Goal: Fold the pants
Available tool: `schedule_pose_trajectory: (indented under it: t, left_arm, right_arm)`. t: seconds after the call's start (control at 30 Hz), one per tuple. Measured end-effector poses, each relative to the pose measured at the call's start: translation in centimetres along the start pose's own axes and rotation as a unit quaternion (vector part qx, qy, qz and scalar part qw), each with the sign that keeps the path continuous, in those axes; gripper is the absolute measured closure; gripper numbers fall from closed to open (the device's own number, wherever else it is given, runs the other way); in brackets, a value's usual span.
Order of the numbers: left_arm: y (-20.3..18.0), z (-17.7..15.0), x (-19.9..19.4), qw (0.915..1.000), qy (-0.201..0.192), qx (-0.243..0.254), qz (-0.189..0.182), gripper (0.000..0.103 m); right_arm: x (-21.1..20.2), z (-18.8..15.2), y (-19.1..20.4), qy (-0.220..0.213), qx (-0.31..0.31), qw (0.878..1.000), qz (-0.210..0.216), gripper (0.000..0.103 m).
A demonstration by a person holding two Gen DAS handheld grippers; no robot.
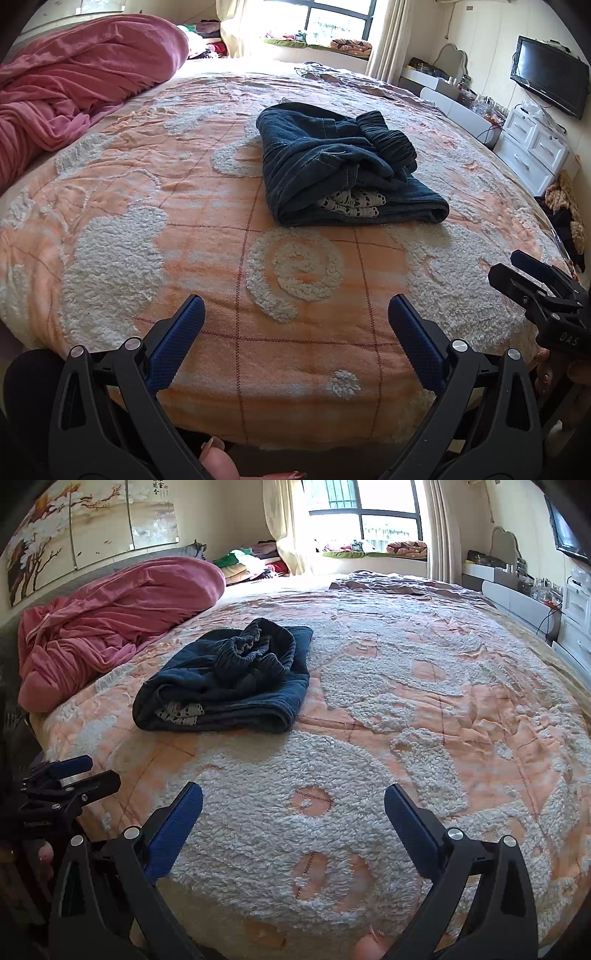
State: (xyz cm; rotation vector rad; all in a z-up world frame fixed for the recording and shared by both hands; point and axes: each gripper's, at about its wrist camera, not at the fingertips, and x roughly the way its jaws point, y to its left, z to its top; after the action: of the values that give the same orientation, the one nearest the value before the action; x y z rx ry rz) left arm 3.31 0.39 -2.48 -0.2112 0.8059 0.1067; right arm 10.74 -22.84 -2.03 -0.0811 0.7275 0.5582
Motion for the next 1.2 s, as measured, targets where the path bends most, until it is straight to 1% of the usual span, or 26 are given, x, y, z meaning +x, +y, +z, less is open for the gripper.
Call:
schedule_pose_trajectory:
  t: [0.37,0.73,1.03,1.2]
  left_arm:
    - [-0.09,0.13,-0.2,1.0,-0.003,-0.003,0.004,0.01]
    - [-0.22,0.16,-0.4,1.0,-0.004,0.0,0.0,0.01]
    - [-0.27,0.3,-0.4,0.9999,-0.003,-0.001,-0.012,0.01]
    - [-0.48,0.36,-0.24,0.9999,0.002,0.001,-0.013,0.01]
  right_arm:
    - [0.01,0.0,-0.03,0.001,-0.001,1.0,-0.001,0.005]
    - [0.05,-0.03,-0.05,0.001,0.0,1.0,0.0,0.005]
    - [0.14,-0.1,-0.16,0.002,0.001,1.0,-0.002,0.005]
    - [0.33,-0.26,-0.22,0.004,0.003,1.0,-0.005,0.005]
